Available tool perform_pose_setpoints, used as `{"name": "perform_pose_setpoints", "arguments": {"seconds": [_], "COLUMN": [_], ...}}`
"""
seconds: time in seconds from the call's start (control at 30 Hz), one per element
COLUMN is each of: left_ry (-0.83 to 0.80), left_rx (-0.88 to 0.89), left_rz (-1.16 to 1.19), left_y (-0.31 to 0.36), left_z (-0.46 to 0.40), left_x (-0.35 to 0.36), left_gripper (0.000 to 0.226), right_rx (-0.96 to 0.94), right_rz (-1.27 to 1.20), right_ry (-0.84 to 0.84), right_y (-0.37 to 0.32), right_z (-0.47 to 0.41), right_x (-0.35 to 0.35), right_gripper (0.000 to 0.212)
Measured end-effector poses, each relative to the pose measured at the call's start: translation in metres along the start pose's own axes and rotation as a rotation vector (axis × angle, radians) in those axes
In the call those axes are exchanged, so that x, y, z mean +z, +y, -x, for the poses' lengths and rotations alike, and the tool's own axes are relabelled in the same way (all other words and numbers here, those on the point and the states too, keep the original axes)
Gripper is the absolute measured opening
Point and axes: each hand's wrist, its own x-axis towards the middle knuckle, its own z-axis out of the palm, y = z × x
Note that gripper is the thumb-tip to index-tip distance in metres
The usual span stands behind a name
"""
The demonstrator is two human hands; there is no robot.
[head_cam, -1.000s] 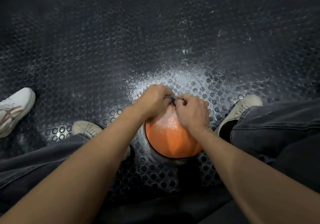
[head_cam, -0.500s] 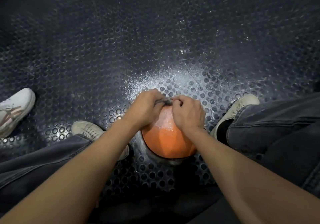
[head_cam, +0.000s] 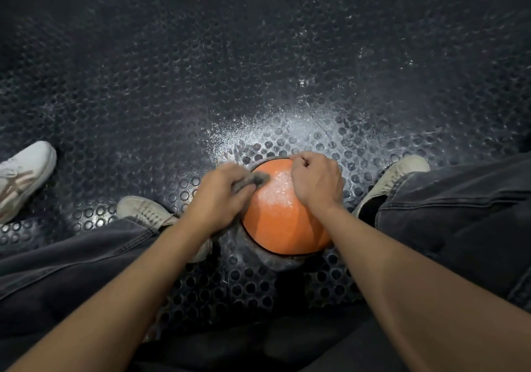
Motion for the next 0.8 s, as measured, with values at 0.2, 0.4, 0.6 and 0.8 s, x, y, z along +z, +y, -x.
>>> {"name": "perform_pose_setpoints", "arguments": {"seconds": [0.2, 0.4, 0.6, 0.8], "left_ry": [-0.014, 0.020, 0.100, 0.185], "left_rx": [-0.024, -0.009, -0.060, 0.009], "left_rz": [-0.025, 0.096, 0.036, 0.047], "left_y": [0.022, -0.006, 0.025, 0.022], "left_z": [-0.041, 0.007, -0.025, 0.026], "left_x": [0.010, -0.002, 0.015, 0.019], "left_gripper": [0.014, 0.013, 0.016, 0.014], "right_rx": [-0.035, 0.038, 0.008, 0.109], "right_rz": [-0.034, -0.026, 0.011, -0.016], "right_ry": [0.025, 0.053, 0.072, 0.102], "right_y": [0.000, 0.002, 0.002, 0.004], "right_z": [0.008, -0.002, 0.004, 0.000], "right_x": [0.002, 0.006, 0.007, 0.001], "right_gripper": [0.027, 0.035, 0.033, 0.031]}}
